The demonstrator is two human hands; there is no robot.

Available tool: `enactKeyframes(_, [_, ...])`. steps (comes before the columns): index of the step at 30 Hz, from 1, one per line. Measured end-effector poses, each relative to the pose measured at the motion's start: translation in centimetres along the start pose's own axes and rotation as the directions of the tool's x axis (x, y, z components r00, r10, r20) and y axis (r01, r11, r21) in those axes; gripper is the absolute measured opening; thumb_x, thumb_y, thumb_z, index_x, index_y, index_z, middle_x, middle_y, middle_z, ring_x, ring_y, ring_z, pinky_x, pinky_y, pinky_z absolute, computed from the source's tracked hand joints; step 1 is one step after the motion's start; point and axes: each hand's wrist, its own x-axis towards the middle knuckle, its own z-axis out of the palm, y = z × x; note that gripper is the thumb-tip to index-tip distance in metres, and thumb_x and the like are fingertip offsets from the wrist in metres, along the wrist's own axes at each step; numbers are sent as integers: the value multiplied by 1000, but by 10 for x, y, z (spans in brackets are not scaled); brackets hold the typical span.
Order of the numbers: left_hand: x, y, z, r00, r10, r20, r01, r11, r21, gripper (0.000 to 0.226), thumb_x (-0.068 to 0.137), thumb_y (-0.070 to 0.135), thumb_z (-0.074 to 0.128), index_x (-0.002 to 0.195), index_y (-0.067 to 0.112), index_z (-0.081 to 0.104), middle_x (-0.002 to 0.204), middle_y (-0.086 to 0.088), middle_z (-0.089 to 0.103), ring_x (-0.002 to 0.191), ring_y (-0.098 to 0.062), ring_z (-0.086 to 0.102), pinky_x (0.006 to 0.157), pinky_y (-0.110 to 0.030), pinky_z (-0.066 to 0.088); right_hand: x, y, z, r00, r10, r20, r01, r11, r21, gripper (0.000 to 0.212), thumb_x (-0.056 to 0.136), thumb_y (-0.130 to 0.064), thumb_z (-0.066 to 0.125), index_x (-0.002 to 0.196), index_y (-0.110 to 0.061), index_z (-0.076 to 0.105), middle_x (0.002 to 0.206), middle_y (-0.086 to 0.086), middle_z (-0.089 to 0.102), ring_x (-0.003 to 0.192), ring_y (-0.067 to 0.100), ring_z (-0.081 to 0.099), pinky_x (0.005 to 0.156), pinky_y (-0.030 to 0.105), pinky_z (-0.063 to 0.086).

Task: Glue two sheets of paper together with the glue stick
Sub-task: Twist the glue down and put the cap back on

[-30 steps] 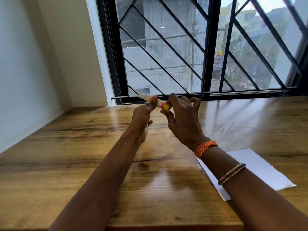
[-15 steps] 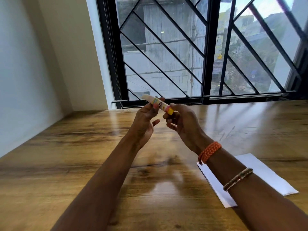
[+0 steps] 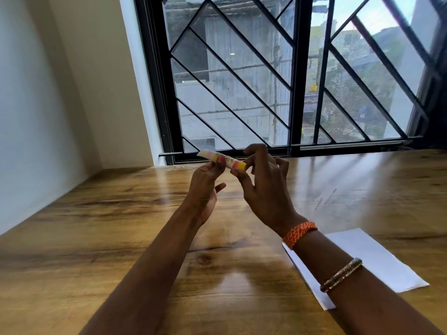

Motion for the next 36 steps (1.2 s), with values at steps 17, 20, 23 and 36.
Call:
enactKeyframes(17, [-5,3,2,999,-35,-42,38,996,75,22,87,44,53,89,24,62,98,15,58,116,-14,44,97,-39,34,-2,4,-11,980,-198,28,200,975,-100,20,79,-15,69,92,-15,54,81,-3,64,69,14,53,70,31,37])
enactKeyframes(20, [0,0,1,997,-64,-35,65,997,48,16,93,29,49,89,21,62,97,13,59,105,-9,47,93,-37,35,-2,2,-10,998,-12,55,6,993,117,23,80,-12,70,93,-16,52,82,-10,60,60,4,49,61,31,44])
enactKeyframes(23, [1,0,-1,997,-69,33,68,997,30,16,95,23,47,90,23,63,97,11,63,99,-4,50,86,-32,36,-1,-1,-11,916,311,252,-396,795,460,23,85,-14,67,95,-16,47,79,4,63,58,15,55,53,29,46])
enactKeyframes(36, [2,-1,-3,989,-131,-75,140,980,140,37,86,47,53,114,22,58,125,2,48,121,-19,38,95,-39,34,2,6,-15,892,-429,142,447,791,-418,35,78,-8,64,110,-20,56,72,0,64,75,24,59,83,40,28])
